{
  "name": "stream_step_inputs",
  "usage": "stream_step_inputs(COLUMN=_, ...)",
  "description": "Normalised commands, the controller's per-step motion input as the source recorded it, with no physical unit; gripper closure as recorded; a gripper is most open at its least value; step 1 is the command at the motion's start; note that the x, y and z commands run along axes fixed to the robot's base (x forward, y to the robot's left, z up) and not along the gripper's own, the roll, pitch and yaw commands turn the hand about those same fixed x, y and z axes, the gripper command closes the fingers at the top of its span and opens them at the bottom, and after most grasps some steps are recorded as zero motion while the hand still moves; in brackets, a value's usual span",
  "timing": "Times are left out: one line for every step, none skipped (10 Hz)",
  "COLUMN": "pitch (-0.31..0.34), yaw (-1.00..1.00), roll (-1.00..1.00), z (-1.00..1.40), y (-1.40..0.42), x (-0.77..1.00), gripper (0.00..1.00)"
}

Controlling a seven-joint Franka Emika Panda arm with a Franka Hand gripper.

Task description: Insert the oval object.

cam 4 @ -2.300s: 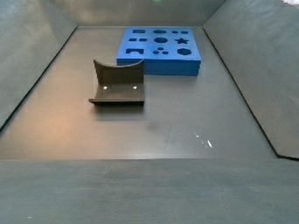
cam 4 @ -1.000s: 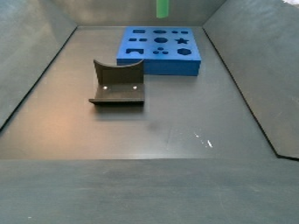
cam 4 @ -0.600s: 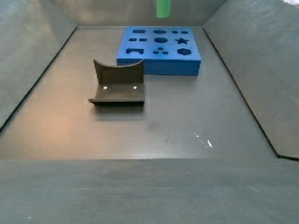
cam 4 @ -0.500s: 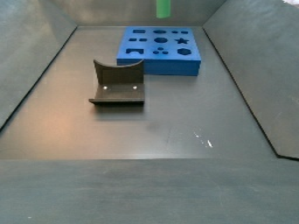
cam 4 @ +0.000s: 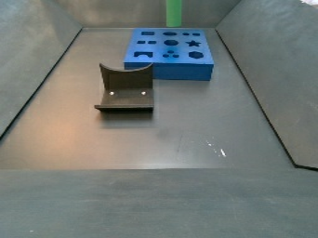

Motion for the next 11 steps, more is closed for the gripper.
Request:
stream_step_inputs(pitch=-0.036, yaw=-0.9, roll=-0.07, z=-0.19, y=-0.18, x=0.0, gripper=1.0)
stream_step_inputs(pitch=-0.007, yaw=-0.82, roll=-0.05, z=-0.12, y=-0.3, x=0.0, gripper=1.0)
stream_step_inputs(pitch=0.0, yaw=-0.65, roll=-0.03, z=-0.04, y=-0.41, x=0.17, gripper=1.0)
stream_step_inputs(pitch=0.039, yaw=-0.32, roll=0.0, z=0.0, y=-0.27, x=0.19, gripper=1.0)
stream_step_inputs(pitch=0.0, yaw=-0.05, roll=0.0, z=0.0, y=0.0, x=0.02, gripper=1.0)
stream_step_inputs(pitch=0.006, yaw=0.0, roll=0.01, z=-0.04, y=0.0, x=0.0, gripper=1.0)
stream_step_inputs(pitch=0.0, yaw=-0.18, roll=0.04, z=-0.31, y=0.0, x=0.0, gripper=1.0)
stream_step_inputs(pitch=-0.017, yaw=-0.01, roll=0.01, z=-0.33, y=-0.05, x=0.0, gripper=1.0)
stream_step_inputs(pitch=0.0, yaw=0.0, roll=0.03, z=-0.33, y=-0.02, x=0.0, gripper=1.0)
stream_step_inputs(pitch=0.0, yaw=0.03, roll=0.03, z=-0.28, y=-0.07, x=0.04, gripper=1.0)
stream_step_inputs(pitch=0.0, yaw=0.05, roll=0.03, z=-0.25, y=-0.09, x=0.13, gripper=1.0)
